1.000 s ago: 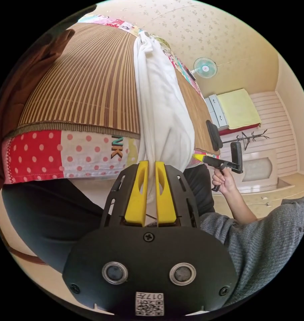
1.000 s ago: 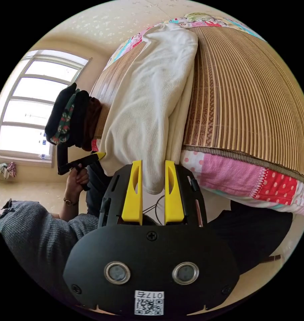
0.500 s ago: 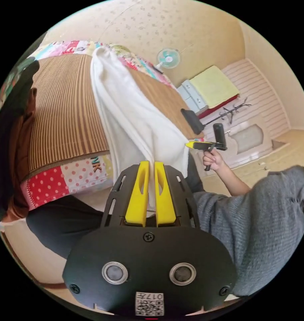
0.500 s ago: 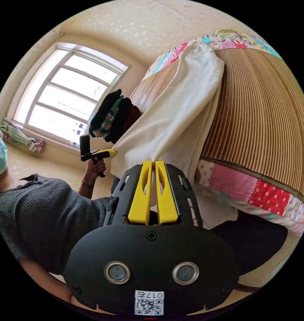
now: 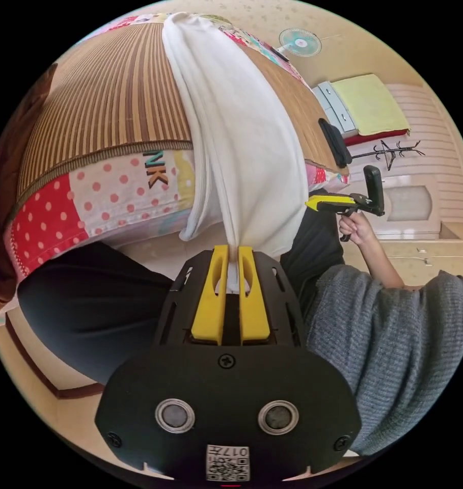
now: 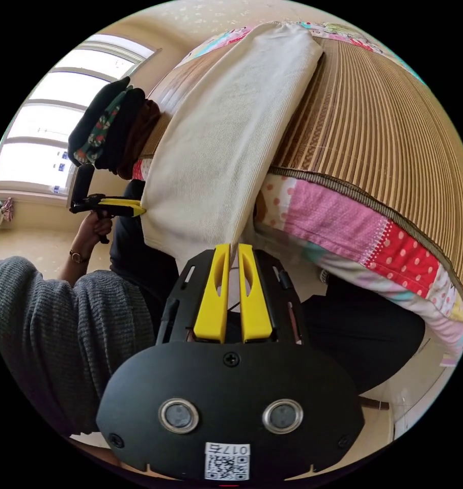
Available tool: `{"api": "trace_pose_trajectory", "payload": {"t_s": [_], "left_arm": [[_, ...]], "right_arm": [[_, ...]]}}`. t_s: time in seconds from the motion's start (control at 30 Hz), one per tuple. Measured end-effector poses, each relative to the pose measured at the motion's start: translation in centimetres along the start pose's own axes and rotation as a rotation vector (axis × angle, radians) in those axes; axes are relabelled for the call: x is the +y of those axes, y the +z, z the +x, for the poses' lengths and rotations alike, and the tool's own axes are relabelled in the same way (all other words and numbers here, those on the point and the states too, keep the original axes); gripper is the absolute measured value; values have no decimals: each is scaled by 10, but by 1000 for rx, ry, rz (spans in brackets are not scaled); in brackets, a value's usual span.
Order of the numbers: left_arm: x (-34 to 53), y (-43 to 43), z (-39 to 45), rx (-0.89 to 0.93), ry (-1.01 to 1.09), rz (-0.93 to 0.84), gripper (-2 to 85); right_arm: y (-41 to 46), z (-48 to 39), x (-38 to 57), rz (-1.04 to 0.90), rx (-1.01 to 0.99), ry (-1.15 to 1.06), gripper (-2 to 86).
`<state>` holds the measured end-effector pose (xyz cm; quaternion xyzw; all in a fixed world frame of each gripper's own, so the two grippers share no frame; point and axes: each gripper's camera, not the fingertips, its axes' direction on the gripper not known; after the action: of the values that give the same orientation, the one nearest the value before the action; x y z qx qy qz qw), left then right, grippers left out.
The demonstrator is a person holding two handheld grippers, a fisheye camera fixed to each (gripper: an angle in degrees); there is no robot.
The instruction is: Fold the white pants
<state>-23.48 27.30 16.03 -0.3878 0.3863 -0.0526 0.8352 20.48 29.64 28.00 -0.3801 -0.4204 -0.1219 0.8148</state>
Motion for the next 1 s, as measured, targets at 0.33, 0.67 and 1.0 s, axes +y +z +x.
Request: {"api": "trace_pose_trajectory", "payload": {"t_s": [0.33,0.67,1.0], "left_arm": [[-111,-26,-18,-14,-153,314,129],[-200,-14,-30,168,-211,294,188],[-237,2,-55,300,-314,197,69]], "right_arm": [[-68,81,-36,315,-186,174,114],[-65,109,-113,292,-287,239,145],[-56,125,-180,205,-423,271,104]]}}
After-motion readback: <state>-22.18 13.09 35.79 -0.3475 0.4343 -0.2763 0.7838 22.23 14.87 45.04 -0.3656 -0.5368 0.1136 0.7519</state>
